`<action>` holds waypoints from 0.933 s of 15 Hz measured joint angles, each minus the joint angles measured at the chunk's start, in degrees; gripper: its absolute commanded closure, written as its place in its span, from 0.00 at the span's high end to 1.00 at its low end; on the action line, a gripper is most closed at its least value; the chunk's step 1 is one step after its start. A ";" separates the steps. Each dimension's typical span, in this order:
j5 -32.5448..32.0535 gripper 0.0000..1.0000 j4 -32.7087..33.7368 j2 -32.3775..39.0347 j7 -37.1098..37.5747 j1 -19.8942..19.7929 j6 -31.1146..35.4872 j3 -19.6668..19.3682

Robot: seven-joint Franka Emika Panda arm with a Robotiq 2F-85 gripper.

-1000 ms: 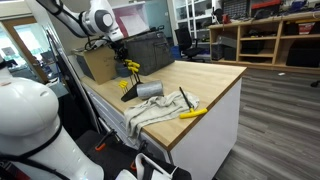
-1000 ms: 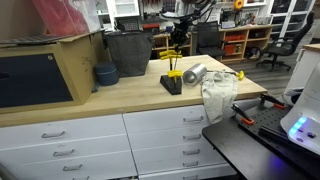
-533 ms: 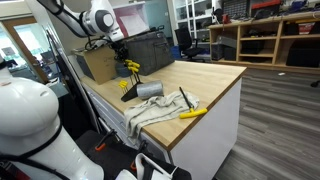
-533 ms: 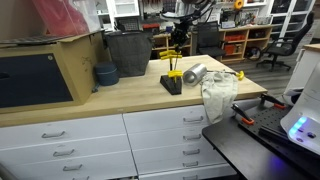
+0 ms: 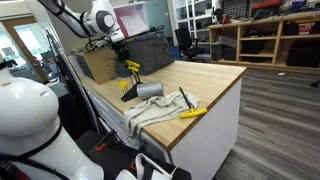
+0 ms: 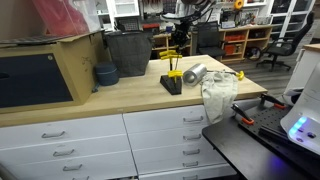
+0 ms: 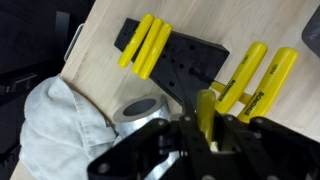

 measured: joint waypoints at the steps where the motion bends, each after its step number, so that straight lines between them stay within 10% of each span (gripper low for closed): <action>1: -0.05 0.03 0.00 0.00 0.03 0.03 0.00 -0.01; 14: -3.81 0.03 0.26 1.66 12.42 1.38 0.92 -0.16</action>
